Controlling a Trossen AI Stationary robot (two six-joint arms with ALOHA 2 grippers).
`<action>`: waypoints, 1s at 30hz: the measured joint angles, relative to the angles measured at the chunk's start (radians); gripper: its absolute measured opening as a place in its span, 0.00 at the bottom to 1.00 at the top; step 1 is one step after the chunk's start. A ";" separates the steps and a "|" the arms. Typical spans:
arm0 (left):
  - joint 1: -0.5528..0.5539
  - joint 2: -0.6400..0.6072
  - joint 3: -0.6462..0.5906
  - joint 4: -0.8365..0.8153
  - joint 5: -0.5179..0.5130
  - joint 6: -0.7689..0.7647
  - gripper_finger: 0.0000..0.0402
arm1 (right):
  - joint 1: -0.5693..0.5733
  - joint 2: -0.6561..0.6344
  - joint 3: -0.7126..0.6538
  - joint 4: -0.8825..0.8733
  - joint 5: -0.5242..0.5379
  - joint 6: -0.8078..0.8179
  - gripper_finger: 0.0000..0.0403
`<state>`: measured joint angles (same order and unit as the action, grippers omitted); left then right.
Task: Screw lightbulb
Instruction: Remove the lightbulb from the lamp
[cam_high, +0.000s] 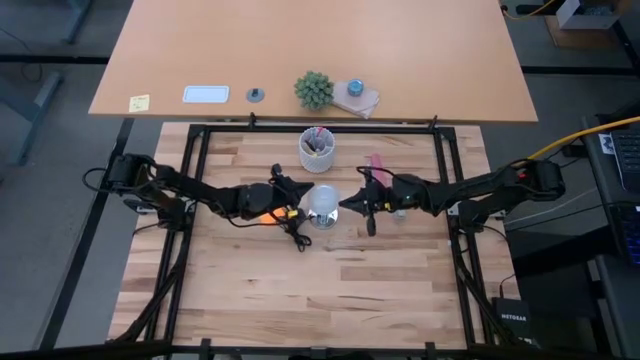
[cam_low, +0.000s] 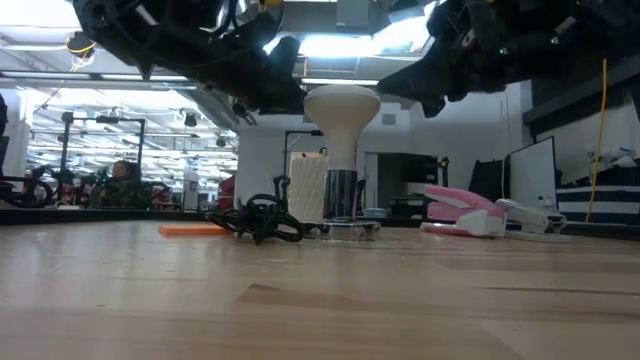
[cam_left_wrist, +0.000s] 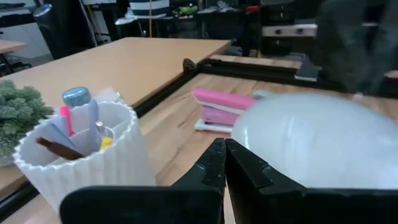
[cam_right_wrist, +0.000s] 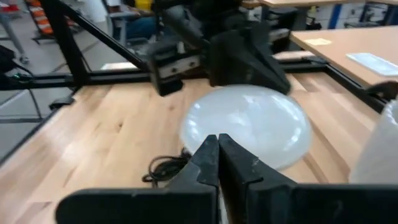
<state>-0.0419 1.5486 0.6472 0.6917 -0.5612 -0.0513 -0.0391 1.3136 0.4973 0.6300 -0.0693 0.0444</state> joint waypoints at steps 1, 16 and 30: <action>-0.006 0.000 0.000 -0.003 0.000 0.000 0.00 | 0.000 0.000 0.000 -0.006 0.008 0.000 0.01; -0.061 0.000 0.000 -0.002 -0.012 -0.004 0.00 | 0.000 0.000 0.000 -0.022 0.078 -0.027 0.01; -0.121 -0.001 0.000 -0.001 -0.013 -0.037 0.00 | -0.001 0.001 0.000 -0.006 0.122 -0.031 0.01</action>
<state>-0.1629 1.5478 0.6468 0.6910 -0.5746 -0.0884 -0.0399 1.3146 0.4973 0.6240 0.0525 0.0132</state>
